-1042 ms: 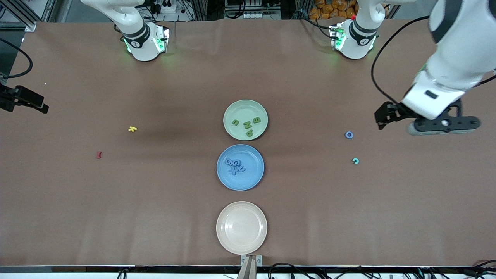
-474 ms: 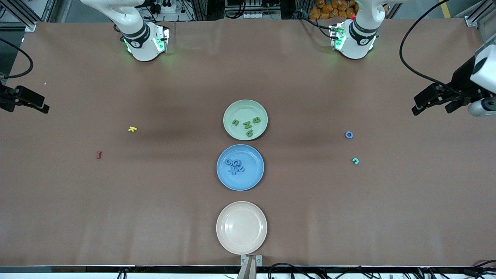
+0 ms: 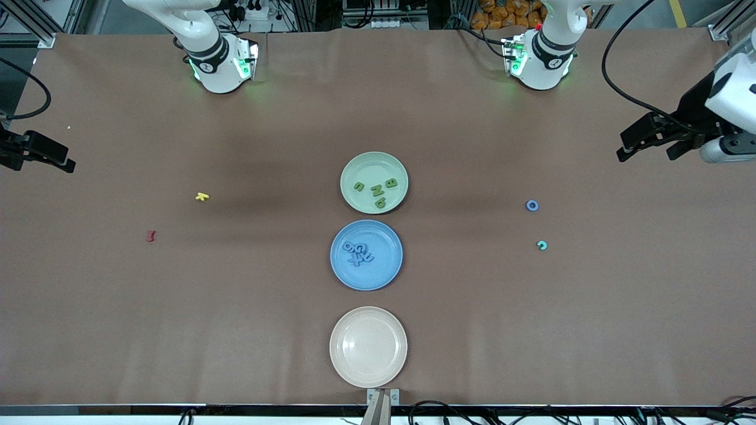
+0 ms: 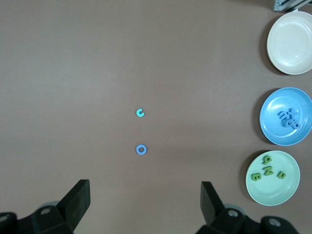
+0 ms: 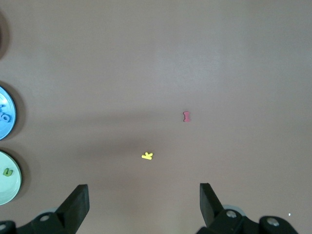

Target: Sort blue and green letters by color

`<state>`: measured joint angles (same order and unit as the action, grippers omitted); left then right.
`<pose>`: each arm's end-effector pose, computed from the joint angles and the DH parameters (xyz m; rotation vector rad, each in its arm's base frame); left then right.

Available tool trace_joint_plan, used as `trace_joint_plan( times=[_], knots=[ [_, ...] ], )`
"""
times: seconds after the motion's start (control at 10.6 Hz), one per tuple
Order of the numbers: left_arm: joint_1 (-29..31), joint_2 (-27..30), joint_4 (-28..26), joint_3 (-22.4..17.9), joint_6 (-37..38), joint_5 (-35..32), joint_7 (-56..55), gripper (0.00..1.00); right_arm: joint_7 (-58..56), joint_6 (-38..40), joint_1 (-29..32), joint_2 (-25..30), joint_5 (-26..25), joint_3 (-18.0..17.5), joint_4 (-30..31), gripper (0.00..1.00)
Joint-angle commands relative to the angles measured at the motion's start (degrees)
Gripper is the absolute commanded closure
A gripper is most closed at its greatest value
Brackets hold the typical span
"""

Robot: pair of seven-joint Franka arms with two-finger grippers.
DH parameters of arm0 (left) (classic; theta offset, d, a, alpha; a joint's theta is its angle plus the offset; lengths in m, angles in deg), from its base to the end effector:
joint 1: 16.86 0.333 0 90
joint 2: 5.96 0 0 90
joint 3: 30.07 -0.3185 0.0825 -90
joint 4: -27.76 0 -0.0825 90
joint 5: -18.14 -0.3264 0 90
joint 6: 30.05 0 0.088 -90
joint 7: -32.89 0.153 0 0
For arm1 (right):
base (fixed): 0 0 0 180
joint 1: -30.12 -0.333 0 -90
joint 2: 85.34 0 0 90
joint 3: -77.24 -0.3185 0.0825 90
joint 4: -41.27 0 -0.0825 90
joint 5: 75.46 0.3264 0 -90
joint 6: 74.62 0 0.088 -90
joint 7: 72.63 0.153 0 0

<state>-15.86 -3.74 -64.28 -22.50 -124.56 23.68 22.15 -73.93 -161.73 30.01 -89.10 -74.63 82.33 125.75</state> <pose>0.4915 -0.0720 0.5931 3.0349 0.1159 0.1015 0.5102 -0.0406 0.5833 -3.1302 0.0994 0.0297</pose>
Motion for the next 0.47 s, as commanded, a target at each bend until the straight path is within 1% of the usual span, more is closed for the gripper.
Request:
trace_joint_plan(
  times=[0.0, 0.19, 0.38],
  knots=[
    [-1.9, 2.0, -1.7, 0.2, 0.5, -1.7, 0.0, 0.0, 0.7, 0.4, -0.2, -0.6, -0.1, 0.2, -1.3, 0.0],
    [-2.1, 2.0, -1.2, 1.1, 2.3, -5.0, -0.3, 0.0, 0.7, 0.4, -0.2, -0.6, -0.1, 0.2, -1.3, 0.0],
    [-2.3, 2.0, -1.1, 1.2, 2.7, -5.5, -0.3, 0.0, 0.7, 0.4, -0.2, -0.6, -0.1, 0.2, -1.3, 0.0]
  ],
)
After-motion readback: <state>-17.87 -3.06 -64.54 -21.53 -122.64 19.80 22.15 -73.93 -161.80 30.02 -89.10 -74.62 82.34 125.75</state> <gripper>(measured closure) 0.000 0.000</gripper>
